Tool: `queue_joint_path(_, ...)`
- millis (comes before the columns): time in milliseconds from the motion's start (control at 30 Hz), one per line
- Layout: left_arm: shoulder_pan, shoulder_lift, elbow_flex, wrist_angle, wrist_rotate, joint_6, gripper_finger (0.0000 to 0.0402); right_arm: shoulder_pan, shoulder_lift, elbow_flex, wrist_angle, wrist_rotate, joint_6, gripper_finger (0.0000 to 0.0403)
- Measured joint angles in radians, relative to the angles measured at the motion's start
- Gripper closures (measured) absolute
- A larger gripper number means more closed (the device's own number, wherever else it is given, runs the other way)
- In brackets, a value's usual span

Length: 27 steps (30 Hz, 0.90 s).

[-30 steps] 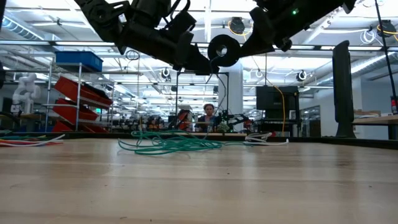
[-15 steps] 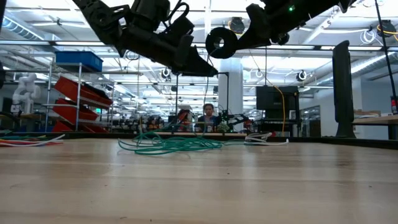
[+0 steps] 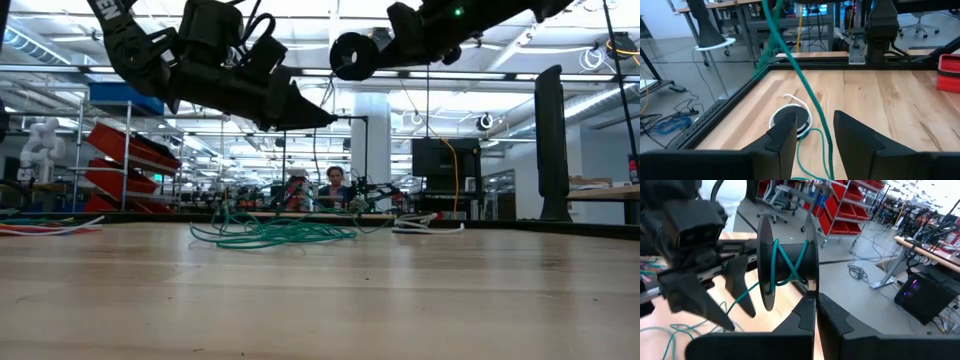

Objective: Coil cords
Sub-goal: Coil the green wire onto the spool

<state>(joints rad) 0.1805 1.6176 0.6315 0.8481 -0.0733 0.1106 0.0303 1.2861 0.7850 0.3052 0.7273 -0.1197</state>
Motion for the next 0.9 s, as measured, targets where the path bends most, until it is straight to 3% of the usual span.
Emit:
queue_joint_path(400,-0.001,0.000,0.000,-0.030,-0.070,0.001,0.0265,-0.038,0.000,0.000,0.042,-0.003,-0.048,0.0403)
queue_joint_path(900,-0.004,0.000,0.000,-0.045,-0.125,0.003,0.0265,-0.079,-0.016,0.000,-0.058,0.008,-0.035,0.0403)
